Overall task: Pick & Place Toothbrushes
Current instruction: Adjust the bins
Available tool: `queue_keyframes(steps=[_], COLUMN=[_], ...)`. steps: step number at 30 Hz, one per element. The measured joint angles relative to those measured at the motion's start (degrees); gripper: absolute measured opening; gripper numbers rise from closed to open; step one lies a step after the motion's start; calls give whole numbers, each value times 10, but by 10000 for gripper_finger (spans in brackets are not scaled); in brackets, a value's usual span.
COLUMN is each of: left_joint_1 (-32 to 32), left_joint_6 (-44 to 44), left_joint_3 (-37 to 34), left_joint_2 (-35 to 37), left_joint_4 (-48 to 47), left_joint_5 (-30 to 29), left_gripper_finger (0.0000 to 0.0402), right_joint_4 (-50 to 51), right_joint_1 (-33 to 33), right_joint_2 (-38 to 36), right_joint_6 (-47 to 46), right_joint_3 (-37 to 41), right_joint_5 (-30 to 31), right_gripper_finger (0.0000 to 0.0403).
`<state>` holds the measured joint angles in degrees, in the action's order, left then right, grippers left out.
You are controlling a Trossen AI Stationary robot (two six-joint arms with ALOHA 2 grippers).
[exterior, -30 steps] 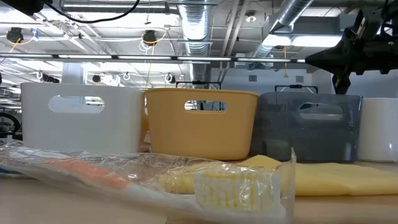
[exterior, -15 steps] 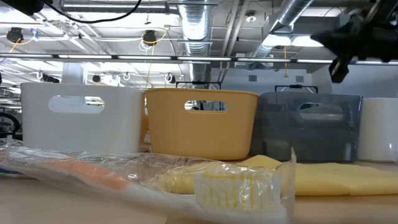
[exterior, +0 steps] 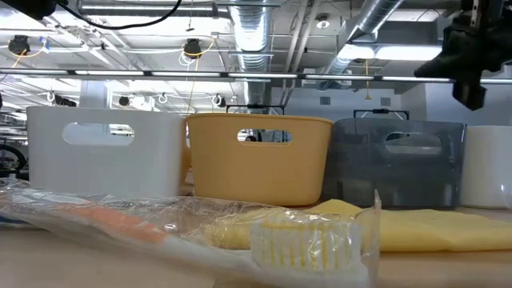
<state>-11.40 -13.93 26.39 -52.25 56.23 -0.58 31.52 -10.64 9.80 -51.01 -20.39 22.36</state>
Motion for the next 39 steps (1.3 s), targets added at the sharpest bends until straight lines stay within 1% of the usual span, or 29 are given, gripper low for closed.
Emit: queue_keyframes(steps=[4, 9, 14, 19, 21, 26, 31, 39], left_joint_1=[0, 0, 0, 0, 0, 0, 0, 0], left_joint_6=[7, 13, 12, 12, 12, 12, 12, 12], left_joint_3=[0, 0, 0, 0, 0, 0, 0, 0], left_joint_2=[0, 0, 0, 0, 0, 0, 0, 0], left_joint_4=[-2, -3, -3, -3, -4, -6, -7, -8], left_joint_5=[0, 0, 0, 0, 0, 0, 0, 0], left_gripper_finger=[19, 19, 19, 19, 19, 19, 19, 19], right_joint_4=[106, 225, 350, 471, 510, 525, 526, 537], right_joint_1=[-13, -19, -36, -59, -68, -84, -93, -91], right_joint_2=[67, 182, 294, 367, 386, 439, 477, 508], right_joint_6=[-69, -148, -199, -253, -279, -313, -327, -333], right_joint_3=[-52, -113, -197, -275, -287, -286, -279, -278], right_joint_5=[2, -3, -14, -17, -34, -86, -107, -126], right_gripper_finger=[0, 0, 0, 0, 0, 0, 0, 0])
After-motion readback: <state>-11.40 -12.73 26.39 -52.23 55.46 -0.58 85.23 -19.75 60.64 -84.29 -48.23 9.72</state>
